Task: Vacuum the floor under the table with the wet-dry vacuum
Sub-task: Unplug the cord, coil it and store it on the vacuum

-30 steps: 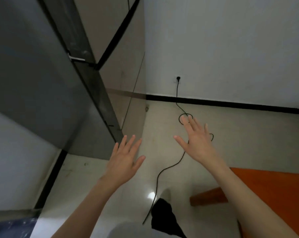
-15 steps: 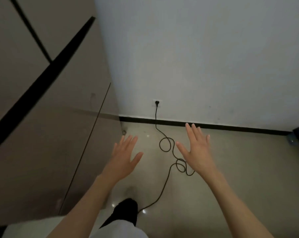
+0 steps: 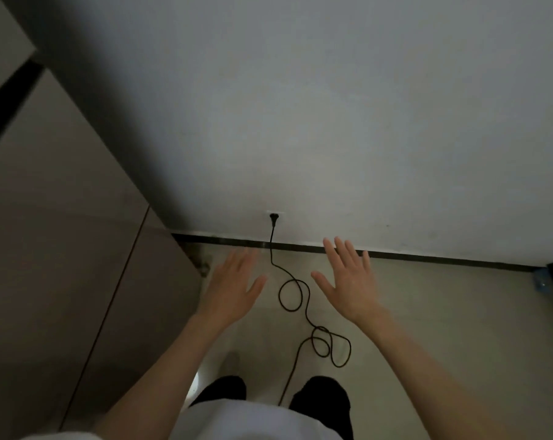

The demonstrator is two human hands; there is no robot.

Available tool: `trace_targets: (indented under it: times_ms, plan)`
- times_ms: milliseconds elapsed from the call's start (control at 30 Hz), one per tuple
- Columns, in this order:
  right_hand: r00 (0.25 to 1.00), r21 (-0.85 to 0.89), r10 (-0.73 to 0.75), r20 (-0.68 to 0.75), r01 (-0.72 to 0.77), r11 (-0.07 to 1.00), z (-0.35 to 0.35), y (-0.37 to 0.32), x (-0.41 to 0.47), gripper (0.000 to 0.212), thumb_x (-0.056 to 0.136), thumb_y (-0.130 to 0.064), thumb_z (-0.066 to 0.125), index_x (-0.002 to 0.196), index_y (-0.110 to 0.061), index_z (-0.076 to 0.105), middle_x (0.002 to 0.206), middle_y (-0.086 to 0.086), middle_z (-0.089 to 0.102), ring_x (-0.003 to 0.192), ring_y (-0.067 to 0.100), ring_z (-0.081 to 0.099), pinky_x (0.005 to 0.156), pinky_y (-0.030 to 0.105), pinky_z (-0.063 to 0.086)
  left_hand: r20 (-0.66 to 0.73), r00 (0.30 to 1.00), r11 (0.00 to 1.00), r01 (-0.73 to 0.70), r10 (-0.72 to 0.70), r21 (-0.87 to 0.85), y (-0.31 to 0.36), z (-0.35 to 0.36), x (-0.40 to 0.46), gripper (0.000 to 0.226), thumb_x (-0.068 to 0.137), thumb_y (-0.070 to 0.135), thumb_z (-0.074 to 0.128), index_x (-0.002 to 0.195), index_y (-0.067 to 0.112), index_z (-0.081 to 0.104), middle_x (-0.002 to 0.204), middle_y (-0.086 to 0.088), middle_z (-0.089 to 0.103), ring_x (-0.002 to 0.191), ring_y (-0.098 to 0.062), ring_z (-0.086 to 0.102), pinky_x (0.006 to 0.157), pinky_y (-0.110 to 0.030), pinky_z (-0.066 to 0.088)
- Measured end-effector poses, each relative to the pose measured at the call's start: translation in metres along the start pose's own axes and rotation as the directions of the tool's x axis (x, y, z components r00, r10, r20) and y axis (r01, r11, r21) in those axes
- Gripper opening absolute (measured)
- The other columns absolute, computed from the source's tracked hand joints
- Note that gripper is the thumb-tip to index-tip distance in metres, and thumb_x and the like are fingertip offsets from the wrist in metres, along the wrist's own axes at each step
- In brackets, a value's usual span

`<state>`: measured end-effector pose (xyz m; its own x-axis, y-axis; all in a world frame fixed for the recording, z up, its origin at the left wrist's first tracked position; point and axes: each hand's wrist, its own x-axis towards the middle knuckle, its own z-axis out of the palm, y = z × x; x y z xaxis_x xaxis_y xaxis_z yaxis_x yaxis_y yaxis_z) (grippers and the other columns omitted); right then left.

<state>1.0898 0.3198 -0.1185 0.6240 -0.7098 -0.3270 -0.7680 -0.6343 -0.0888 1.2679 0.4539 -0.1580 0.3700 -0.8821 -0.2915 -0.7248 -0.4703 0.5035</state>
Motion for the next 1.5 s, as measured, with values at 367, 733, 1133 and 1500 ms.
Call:
trace_targets:
  times_ms: [367, 733, 1133, 1500]
  plan:
    - [0.96, 0.547, -0.09, 0.267, -0.073, 0.834, 0.073, 0.077, 0.21, 0.037, 0.1, -0.028, 0.044, 0.129, -0.007, 0.055, 0.114, 0.007, 0.062, 0.105, 0.019, 0.056, 0.086, 0.02, 0.037, 0.039, 0.885, 0.772, 0.426, -0.465, -0.471, 0.004, 0.123, 0.153, 0.044, 0.097, 0.025, 0.048, 0.139, 0.012, 0.042, 0.143, -0.006, 0.043, 0.132, -0.018, 0.038, 0.103, -0.017, 0.024]
    - [0.815, 0.713, 0.138, 0.562, -0.562, 0.42, 0.276, 0.07, 0.407, 0.022, 0.098, -0.027, 0.048, 0.088, -0.01, 0.059, 0.088, 0.004, 0.06, 0.071, 0.013, 0.051, 0.065, 0.024, 0.045, 0.122, 0.839, 0.573, 0.46, -0.53, -0.678, -0.116, 0.292, 0.346, 0.045, 0.102, 0.014, 0.034, 0.146, 0.012, 0.028, 0.151, -0.005, 0.03, 0.138, -0.015, 0.029, 0.099, -0.009, 0.016]
    - [0.791, 0.634, 0.098, 0.604, -0.551, 0.542, 0.33, 0.029, 0.419, 0.021, 0.091, -0.02, 0.061, 0.075, -0.009, 0.057, 0.061, 0.0, 0.043, 0.053, 0.01, 0.035, 0.042, 0.015, 0.029, 0.213, 0.83, 0.565, 0.516, -0.515, -0.644, -0.123, 0.331, 0.33, 0.035, 0.101, 0.017, 0.036, 0.067, 0.026, 0.036, 0.068, 0.005, 0.046, 0.071, -0.015, 0.046, 0.061, -0.023, 0.031]
    - [0.744, 0.745, -0.441, 0.502, -0.113, 0.657, 0.266, 0.065, 0.297, 0.028, 0.095, -0.003, 0.049, 0.12, -0.007, 0.062, 0.12, -0.001, 0.06, 0.109, 0.013, 0.055, 0.087, 0.012, 0.041, 0.1, 0.705, 0.053, 0.192, -0.702, -0.98, -0.032, 0.21, 0.244, 0.029, 0.102, 0.011, 0.033, 0.08, 0.01, 0.051, 0.059, 0.001, 0.042, 0.055, -0.013, 0.038, 0.06, -0.023, 0.041]
